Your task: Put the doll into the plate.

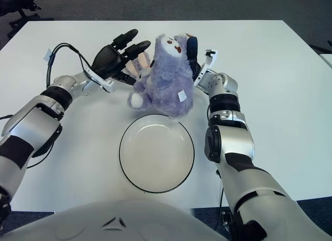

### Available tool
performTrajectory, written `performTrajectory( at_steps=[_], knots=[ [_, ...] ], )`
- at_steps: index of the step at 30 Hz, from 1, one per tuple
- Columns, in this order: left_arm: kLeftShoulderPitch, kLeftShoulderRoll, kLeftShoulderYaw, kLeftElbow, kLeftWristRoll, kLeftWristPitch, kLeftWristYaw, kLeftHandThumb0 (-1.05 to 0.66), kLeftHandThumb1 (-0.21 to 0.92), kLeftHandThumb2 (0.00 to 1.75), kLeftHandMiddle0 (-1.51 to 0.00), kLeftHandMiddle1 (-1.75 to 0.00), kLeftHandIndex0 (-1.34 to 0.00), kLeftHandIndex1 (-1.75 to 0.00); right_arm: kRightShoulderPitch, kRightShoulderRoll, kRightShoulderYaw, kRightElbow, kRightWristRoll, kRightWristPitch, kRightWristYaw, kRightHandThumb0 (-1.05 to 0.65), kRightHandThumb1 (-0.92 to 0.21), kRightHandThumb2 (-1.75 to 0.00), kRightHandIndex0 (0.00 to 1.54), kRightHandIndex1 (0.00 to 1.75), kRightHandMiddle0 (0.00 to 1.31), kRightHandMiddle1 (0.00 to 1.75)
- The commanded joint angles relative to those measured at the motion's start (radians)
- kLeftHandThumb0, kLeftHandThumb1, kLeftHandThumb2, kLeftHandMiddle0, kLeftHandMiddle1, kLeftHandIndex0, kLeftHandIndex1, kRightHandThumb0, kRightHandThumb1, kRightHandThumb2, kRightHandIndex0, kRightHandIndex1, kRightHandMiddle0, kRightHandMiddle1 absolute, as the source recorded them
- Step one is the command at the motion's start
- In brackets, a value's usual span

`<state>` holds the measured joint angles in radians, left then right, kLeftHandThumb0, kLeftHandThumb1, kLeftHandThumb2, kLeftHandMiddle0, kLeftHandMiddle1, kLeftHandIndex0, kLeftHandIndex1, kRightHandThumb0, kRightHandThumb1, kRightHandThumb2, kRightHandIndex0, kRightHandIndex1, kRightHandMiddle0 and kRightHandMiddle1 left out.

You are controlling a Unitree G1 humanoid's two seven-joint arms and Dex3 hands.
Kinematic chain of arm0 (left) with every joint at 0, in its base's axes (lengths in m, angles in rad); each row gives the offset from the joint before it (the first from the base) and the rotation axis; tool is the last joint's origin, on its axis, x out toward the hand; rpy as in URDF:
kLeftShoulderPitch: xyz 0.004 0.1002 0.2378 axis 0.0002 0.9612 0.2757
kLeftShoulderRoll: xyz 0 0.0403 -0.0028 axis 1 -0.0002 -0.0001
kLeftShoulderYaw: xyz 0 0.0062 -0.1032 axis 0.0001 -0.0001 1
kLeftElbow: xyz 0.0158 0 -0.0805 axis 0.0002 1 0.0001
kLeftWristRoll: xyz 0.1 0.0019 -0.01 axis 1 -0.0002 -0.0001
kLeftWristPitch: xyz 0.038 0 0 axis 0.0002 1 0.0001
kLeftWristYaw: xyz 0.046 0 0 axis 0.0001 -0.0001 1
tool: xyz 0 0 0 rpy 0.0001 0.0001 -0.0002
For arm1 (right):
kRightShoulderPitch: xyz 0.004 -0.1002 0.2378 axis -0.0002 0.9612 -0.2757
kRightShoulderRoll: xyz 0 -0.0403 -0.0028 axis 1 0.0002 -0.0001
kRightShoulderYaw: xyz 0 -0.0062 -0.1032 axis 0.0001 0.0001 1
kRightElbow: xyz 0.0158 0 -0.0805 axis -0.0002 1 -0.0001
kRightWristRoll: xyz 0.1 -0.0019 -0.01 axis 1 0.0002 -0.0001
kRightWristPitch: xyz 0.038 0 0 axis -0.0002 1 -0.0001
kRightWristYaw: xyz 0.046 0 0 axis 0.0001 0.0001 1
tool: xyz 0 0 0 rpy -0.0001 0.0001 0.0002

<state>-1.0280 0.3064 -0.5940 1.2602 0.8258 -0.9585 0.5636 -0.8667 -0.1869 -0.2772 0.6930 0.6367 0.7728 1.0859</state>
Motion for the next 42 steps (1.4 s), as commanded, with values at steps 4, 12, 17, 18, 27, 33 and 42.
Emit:
performTrajectory(
  at_steps=[4, 12, 17, 18, 27, 33, 42],
  knots=[
    [-0.016, -0.028, 0.068, 0.026, -0.151, -0.071, -0.315, -0.8, 0.84, 0.0, -0.13, 0.0, -0.17, -0.01, 0.03, 0.02, -0.008, -0.061, 0.041, 0.034, -0.03, -0.08, -0.61, -0.72, 1.17, 1.75, 1.02, 1.75],
    [-0.05, -0.044, 0.136, 0.058, -0.351, -0.146, -0.867, -0.88, 0.83, 0.0, -0.13, 0.0, -0.17, -0.01, 0.051, 0.042, -0.023, -0.113, 0.072, 0.055, -0.076, -0.09, -0.61, -0.73, 1.17, 1.75, 1.02, 1.75],
    [-0.046, -0.048, 0.156, 0.047, -0.41, -0.145, -0.991, -0.91, 0.83, 0.0, -0.14, 0.0, -0.19, -0.01, 0.052, 0.044, -0.026, -0.12, 0.076, 0.06, -0.083, -0.08, -0.6, -0.73, 1.17, 1.75, 1.02, 1.75],
    [-0.045, -0.049, 0.161, 0.044, -0.42, -0.142, -1.007, -0.91, 0.83, 0.0, -0.14, 0.0, -0.19, -0.01, 0.053, 0.045, -0.027, -0.122, 0.076, 0.06, -0.084, -0.08, -0.6, -0.73, 1.17, 1.75, 1.02, 1.75],
    [-0.048, -0.07, 0.227, 0.031, -0.567, -0.084, -1.358, -0.93, 0.83, 0.0, -0.15, -0.01, -0.2, -0.02, 0.059, 0.047, -0.028, -0.131, 0.081, 0.062, -0.092, -0.08, -0.6, -0.74, 1.17, 1.75, 1.02, 1.75],
    [-0.048, -0.076, 0.258, 0.017, -0.62, -0.052, -1.472, -0.93, 0.82, 0.0, -0.15, -0.01, -0.2, -0.02, 0.061, 0.047, -0.025, -0.134, 0.087, 0.061, -0.097, -0.07, -0.6, -0.75, 1.17, 1.75, 1.03, 1.75],
    [-0.17, -0.08, 0.292, 0.034, -0.66, 0.156, -1.794, -0.88, 0.81, 0.0, -0.33, -0.04, -0.19, -0.01, 0.074, 0.055, -0.02, -0.15, 0.084, 0.025, -0.112, -0.07, -0.58, -0.79, 1.17, 1.75, 1.02, 1.75]
  ],
)
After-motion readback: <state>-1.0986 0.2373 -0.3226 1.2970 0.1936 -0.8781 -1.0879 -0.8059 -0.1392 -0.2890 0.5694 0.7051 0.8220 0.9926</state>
